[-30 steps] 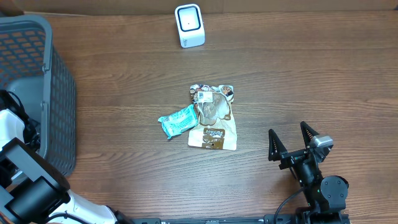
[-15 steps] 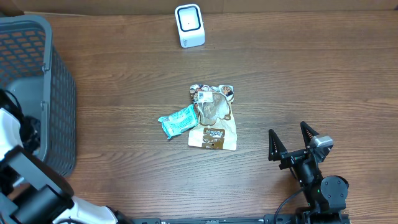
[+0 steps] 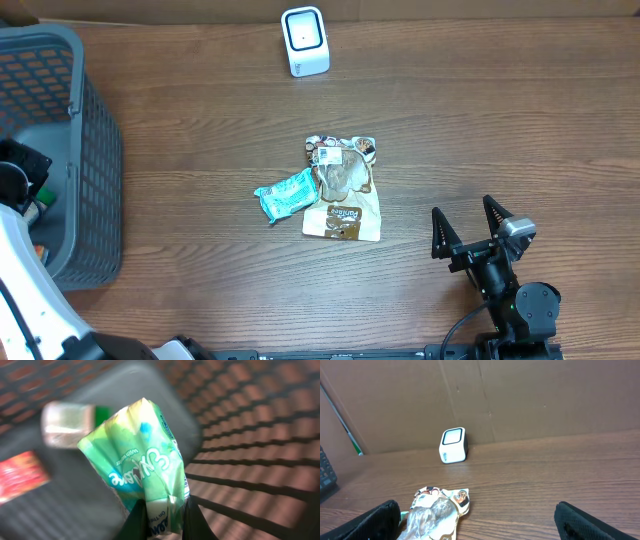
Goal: Scan the item barcode
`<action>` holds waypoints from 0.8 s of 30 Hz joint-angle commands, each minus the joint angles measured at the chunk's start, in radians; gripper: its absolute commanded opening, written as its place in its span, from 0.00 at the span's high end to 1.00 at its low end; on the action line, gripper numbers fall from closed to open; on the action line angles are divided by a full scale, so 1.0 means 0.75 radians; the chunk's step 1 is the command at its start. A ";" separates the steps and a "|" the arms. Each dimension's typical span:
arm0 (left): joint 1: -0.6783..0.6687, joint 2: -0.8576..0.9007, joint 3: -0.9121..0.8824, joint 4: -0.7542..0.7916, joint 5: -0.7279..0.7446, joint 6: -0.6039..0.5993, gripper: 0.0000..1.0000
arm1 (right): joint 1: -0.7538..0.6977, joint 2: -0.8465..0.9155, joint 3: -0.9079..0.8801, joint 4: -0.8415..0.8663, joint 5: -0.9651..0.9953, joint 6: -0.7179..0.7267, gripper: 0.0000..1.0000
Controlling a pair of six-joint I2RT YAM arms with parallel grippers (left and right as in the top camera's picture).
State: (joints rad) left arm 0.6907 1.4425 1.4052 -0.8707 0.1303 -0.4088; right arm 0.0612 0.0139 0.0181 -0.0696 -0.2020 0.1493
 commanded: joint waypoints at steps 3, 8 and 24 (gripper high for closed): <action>-0.058 -0.200 0.025 0.099 0.351 0.013 0.96 | 0.005 -0.014 -0.013 0.007 0.013 -0.005 0.00; -0.171 -0.435 0.025 0.194 0.411 0.004 0.96 | 0.005 -0.014 -0.013 0.007 0.013 -0.005 0.00; -0.922 -0.435 -0.234 -0.175 0.067 0.087 0.96 | 0.005 -0.014 -0.013 0.007 0.013 -0.005 0.00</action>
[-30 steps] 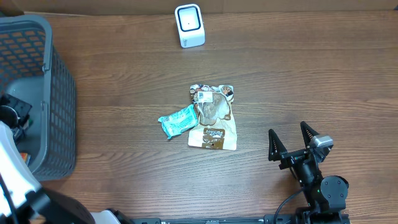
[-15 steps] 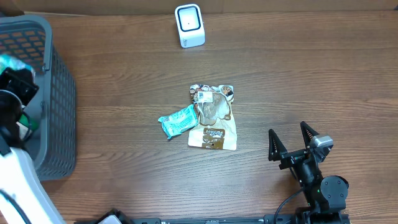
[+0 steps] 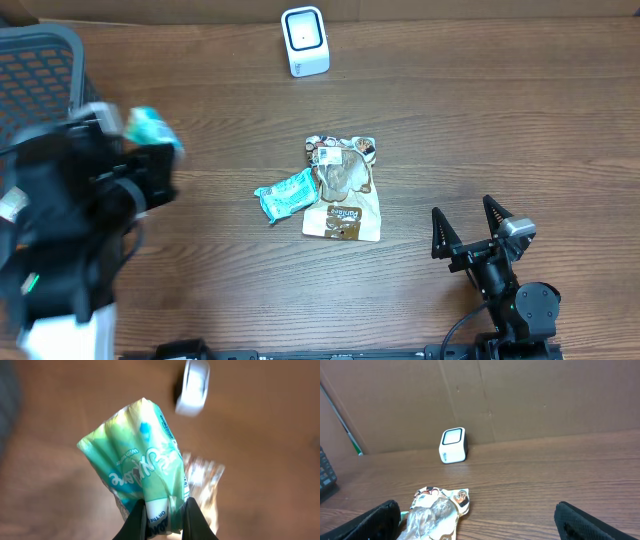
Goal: Scan the item barcode
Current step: 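Lift the green tissue pack out and drop it on the table centre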
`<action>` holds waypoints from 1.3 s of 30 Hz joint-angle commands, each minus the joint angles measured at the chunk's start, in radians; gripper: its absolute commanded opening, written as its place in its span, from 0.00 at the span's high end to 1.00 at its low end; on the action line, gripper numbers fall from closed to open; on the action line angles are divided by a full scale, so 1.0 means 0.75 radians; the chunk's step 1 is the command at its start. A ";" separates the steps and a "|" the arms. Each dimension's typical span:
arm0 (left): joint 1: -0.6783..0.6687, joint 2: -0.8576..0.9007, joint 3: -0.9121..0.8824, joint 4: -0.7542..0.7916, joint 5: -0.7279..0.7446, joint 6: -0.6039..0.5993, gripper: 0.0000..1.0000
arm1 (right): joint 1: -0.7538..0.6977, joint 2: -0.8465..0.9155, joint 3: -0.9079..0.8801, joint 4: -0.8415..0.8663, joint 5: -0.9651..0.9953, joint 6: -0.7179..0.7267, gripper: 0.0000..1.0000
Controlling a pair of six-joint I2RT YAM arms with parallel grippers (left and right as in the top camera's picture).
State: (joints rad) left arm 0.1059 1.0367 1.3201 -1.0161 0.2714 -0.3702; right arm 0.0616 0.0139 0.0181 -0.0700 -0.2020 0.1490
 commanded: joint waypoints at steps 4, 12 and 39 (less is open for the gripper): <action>-0.335 0.260 -0.190 0.074 -0.219 0.036 0.96 | 0.005 -0.014 -0.013 0.008 0.013 -0.004 0.00; -0.651 0.612 -0.191 0.205 -0.418 0.049 0.96 | 0.005 -0.014 -0.013 0.008 0.013 -0.004 0.00; -0.600 0.732 0.702 -0.267 -0.443 0.136 0.17 | 0.005 -0.014 -0.013 0.008 0.013 -0.004 0.00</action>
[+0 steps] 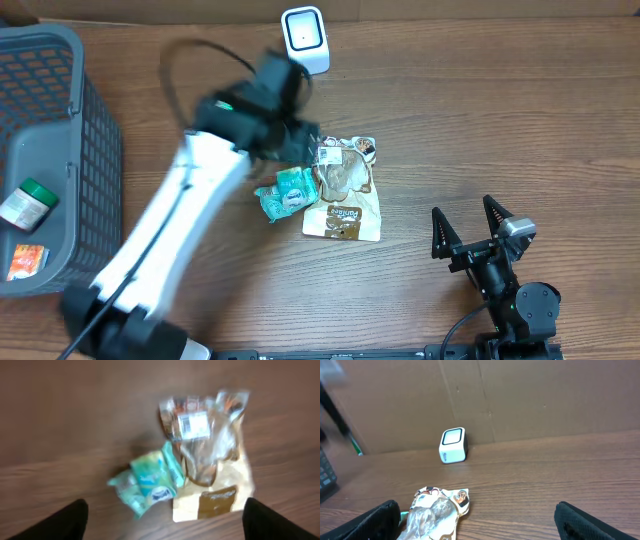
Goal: Scan the item barcode
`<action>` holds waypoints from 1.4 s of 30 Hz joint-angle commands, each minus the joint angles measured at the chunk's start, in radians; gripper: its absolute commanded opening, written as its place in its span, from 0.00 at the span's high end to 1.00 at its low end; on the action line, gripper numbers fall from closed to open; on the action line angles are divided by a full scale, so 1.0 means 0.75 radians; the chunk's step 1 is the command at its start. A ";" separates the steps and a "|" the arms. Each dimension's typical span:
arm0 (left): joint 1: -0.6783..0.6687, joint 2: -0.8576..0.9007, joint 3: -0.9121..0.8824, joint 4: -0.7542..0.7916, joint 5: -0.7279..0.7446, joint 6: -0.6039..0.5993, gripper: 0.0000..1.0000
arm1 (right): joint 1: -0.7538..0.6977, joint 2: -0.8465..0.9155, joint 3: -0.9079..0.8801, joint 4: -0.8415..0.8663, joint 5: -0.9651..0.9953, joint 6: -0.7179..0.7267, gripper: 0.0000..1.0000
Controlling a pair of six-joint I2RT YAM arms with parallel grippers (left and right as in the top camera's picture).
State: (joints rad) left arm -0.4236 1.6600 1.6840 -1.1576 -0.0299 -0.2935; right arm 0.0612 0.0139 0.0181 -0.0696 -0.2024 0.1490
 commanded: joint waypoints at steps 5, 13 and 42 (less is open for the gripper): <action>0.388 -0.174 0.395 -0.272 -0.050 -0.018 0.22 | 0.005 -0.014 -0.013 0.007 0.013 -0.004 0.00; 1.025 -0.254 0.381 -0.361 -0.024 -0.130 0.23 | 0.005 -0.014 -0.013 0.007 0.013 -0.004 0.00; 1.622 -0.156 -0.583 0.291 -0.210 0.258 0.27 | 0.005 -0.014 -0.013 0.007 0.013 -0.004 0.00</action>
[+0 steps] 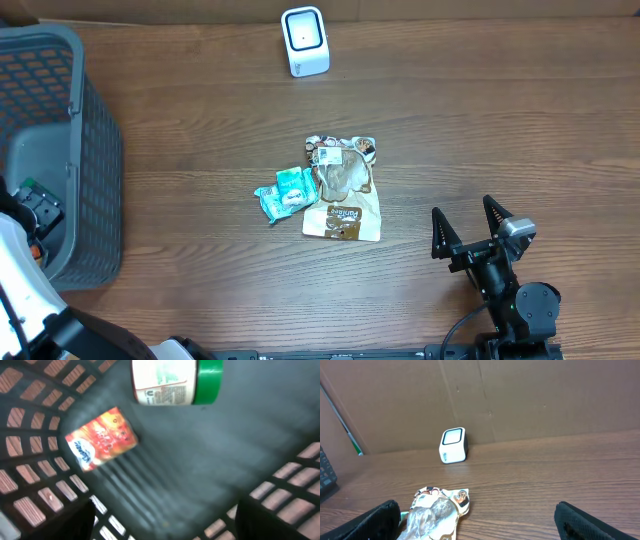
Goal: Scan the item barcode
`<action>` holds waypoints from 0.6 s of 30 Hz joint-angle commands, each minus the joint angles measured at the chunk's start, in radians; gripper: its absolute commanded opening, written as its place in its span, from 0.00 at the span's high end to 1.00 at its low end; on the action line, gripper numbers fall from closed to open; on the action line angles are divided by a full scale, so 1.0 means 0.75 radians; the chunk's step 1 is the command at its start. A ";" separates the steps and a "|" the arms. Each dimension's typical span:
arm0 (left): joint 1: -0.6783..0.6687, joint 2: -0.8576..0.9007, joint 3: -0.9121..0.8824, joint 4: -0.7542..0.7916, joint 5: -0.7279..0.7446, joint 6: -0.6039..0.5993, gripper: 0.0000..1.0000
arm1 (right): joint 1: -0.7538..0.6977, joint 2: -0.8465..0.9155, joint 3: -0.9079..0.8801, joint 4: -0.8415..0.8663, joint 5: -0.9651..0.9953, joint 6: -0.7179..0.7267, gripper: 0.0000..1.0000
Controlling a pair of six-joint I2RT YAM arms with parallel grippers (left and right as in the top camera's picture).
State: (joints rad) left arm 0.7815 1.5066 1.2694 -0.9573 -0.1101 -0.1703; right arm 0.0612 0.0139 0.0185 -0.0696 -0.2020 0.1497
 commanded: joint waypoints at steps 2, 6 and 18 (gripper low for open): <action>0.015 0.085 -0.031 0.032 -0.166 0.093 0.27 | 0.005 -0.014 -0.014 0.007 0.013 -0.005 0.00; 0.016 0.193 -0.031 0.053 -0.178 0.093 0.28 | 0.005 -0.014 -0.014 0.007 0.013 -0.005 0.00; 0.016 0.369 -0.031 0.192 -0.278 0.089 0.36 | 0.005 -0.014 -0.014 0.007 0.013 -0.005 0.00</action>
State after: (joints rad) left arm 0.7876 1.7603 1.2503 -0.8394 -0.2668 -0.1158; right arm 0.0612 0.0139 0.0181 -0.0700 -0.2020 0.1486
